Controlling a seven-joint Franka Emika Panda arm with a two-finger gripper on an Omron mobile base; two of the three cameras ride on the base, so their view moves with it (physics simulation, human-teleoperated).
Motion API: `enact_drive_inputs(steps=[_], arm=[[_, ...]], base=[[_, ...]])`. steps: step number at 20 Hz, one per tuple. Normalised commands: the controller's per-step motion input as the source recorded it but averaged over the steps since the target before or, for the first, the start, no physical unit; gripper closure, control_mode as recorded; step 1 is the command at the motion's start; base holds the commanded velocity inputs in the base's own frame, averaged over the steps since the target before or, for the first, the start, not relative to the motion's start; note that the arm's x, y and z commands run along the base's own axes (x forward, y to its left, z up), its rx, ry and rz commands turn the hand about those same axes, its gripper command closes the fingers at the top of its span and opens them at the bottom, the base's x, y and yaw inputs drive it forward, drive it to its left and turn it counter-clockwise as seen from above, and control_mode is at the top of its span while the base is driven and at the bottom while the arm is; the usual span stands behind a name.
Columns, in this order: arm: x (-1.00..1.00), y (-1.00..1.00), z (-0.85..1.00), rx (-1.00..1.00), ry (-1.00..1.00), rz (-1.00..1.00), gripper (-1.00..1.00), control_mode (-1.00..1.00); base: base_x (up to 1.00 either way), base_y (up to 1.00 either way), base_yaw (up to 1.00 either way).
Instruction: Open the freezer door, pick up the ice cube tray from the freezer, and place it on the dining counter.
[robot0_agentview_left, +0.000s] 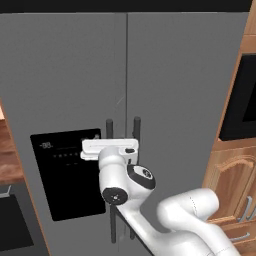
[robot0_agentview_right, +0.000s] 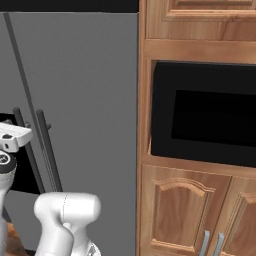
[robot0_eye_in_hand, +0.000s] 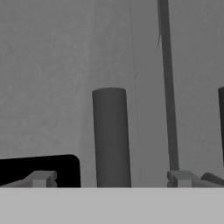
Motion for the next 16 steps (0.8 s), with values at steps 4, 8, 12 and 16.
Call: enact_drive_inputs(steps=[4, 8, 12, 16], arm=[[0.19, 0.07, 0.0, 0.0, 0.0, 0.0, -1.0, -1.0], [0.17, 0.05, 0.0, 0.0, 0.0, 0.0, -1.0, -1.0], [0.16, 0.03, 0.0, 0.0, 0.0, 0.0, -1.0, -1.0], [0.01, 0.0, 0.0, 0.0, 0.0, 0.0, -1.0, -1.0]], base=[[0.0, 0.0, 0.0], [0.0, 0.0, 0.0], [0.0, 0.0, 0.0], [0.0, 0.0, 0.0]])
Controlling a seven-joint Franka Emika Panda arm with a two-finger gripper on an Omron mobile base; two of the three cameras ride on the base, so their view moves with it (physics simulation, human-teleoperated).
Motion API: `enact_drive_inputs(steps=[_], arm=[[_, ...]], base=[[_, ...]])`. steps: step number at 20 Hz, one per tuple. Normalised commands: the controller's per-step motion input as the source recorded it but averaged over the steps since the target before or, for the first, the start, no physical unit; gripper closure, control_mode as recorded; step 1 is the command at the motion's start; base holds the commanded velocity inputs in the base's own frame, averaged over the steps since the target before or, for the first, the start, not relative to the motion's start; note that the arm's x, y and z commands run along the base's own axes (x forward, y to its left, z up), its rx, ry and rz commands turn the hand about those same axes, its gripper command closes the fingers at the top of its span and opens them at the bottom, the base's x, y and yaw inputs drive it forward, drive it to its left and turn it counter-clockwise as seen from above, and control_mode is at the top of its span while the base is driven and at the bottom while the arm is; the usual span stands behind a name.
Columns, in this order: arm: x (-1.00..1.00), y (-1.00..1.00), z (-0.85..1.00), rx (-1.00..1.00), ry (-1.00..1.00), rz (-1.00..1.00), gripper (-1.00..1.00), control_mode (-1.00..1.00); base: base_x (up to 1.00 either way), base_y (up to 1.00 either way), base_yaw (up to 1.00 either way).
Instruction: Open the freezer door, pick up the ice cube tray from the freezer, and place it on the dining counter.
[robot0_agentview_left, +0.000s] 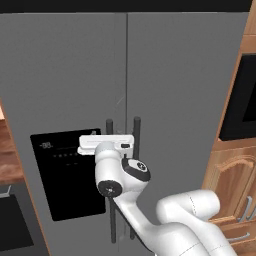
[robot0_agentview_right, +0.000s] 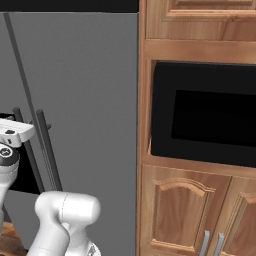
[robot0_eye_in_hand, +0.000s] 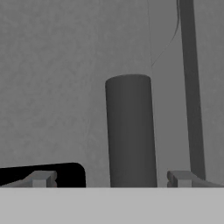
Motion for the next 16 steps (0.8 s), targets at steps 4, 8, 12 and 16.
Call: enact_drive_inputs(steps=[4, 8, 12, 16], arm=[[0.0, 0.0, 0.0, 0.0, 0.0, 0.0, -1.0, -1.0], [0.0, 0.0, 0.0, 0.0, 0.0, 0.0, -1.0, -1.0], [0.0, 0.0, 0.0, 0.0, 0.0, 0.0, 1.0, -1.0], [0.0, 0.0, 0.0, 0.0, 0.0, 0.0, 1.0, -1.0]], base=[[0.0, 0.0, 0.0], [0.0, 0.0, 0.0], [0.0, 0.0, 0.0], [0.0, 0.0, 0.0]])
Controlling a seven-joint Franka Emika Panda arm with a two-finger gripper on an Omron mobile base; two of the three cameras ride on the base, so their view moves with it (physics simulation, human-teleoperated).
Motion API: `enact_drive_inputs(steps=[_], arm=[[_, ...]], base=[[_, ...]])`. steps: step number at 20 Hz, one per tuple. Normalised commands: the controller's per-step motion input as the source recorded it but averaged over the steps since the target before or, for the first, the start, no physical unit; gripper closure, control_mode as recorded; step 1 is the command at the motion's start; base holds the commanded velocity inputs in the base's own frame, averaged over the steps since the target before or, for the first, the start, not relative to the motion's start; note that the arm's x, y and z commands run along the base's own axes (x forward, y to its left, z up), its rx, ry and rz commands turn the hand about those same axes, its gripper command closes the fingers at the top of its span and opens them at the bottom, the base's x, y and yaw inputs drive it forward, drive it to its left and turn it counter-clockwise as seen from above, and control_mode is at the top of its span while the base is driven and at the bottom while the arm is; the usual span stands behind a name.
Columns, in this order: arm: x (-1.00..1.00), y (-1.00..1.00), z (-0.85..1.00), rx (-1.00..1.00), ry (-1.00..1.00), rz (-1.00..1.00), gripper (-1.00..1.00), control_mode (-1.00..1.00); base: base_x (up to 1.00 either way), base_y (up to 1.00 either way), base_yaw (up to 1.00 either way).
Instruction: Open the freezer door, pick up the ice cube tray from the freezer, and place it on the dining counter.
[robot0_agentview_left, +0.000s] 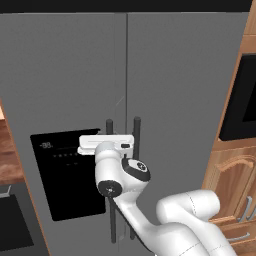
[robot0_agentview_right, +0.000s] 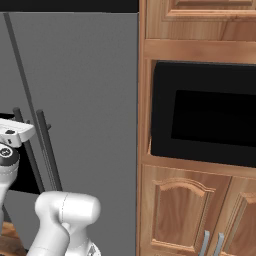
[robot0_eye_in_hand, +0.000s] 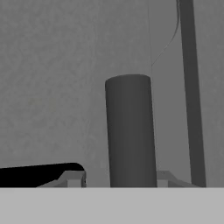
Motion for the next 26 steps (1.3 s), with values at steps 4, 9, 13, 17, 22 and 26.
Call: enact_drive_inputs(steps=[4, 9, 13, 17, 22, 26], arm=[[0.0, 0.0, 0.0, 0.0, 0.0, 0.0, 1.0, -1.0], [0.0, 0.0, 0.0, 0.0, 0.0, 0.0, 1.0, -1.0], [-0.28, 0.05, 0.0, 0.0, 0.0, 0.0, 1.0, -1.0], [-0.48, 0.14, 0.0, 0.0, 0.0, 0.0, 1.0, -1.0], [-0.52, 0.17, 0.0, 0.0, 0.0, 0.0, 1.0, -1.0], [-0.51, 0.19, 0.0, 0.0, 0.0, 0.0, 1.0, -1.0]], base=[[0.0, 0.0, 0.0], [0.0, 0.0, 0.0], [0.0, 0.0, 0.0], [0.0, 0.0, 0.0], [0.0, 0.0, 0.0], [0.0, 0.0, 0.0]])
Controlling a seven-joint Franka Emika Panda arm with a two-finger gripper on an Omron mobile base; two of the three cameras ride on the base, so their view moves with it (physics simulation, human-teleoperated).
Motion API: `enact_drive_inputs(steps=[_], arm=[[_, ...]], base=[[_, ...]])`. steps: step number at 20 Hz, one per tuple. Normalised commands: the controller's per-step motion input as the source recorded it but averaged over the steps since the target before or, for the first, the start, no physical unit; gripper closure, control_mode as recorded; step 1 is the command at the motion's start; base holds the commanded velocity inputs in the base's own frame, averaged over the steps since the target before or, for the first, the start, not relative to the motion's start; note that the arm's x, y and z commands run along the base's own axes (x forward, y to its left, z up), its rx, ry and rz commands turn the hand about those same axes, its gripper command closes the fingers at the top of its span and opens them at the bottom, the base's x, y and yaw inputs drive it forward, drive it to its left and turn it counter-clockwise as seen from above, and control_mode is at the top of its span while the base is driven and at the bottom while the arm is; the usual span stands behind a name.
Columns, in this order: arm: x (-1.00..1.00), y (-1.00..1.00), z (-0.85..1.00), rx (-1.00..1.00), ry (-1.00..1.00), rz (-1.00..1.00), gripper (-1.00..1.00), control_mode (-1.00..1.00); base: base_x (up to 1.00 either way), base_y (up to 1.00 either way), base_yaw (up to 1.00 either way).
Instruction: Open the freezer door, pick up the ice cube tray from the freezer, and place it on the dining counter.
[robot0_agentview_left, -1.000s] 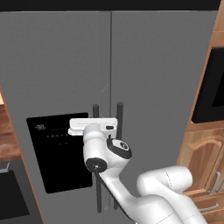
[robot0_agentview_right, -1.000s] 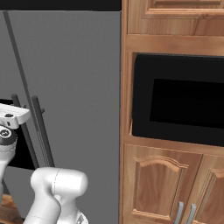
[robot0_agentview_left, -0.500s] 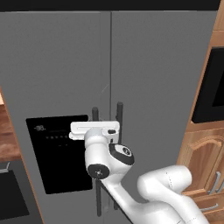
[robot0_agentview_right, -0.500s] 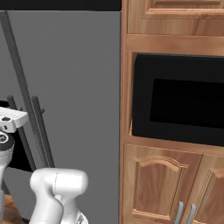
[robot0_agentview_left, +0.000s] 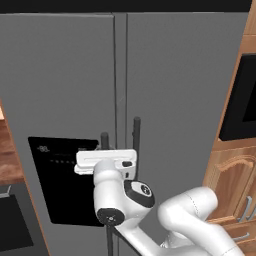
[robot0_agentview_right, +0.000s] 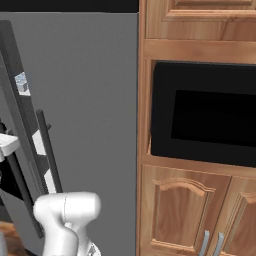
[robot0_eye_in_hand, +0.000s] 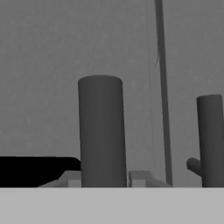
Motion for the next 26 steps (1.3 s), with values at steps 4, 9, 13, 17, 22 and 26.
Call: enact_drive_inputs(steps=[4, 9, 13, 17, 22, 26], arm=[[-0.47, 0.18, 0.0, 0.0, 0.0, 0.0, 1.0, -1.0], [-0.46, 0.32, 0.0, 0.0, 0.0, 0.0, 1.0, -1.0], [-0.42, 0.49, 0.0, 0.0, 0.0, 0.0, 1.0, -1.0], [-0.34, 0.57, 0.0, 0.0, 0.01, 0.0, 1.0, -1.0], [-0.27, 0.54, 0.0, 0.0, 0.01, 0.0, 1.0, -1.0], [-0.22, 0.52, 0.0, 0.0, 0.0, 0.0, 1.0, -1.0]], base=[[0.0, 0.0, 0.0], [0.0, 0.0, 0.0], [0.0, 0.0, 0.0], [0.0, 0.0, 0.0], [0.0, 0.0, 0.0], [0.0, 0.0, 0.0]])
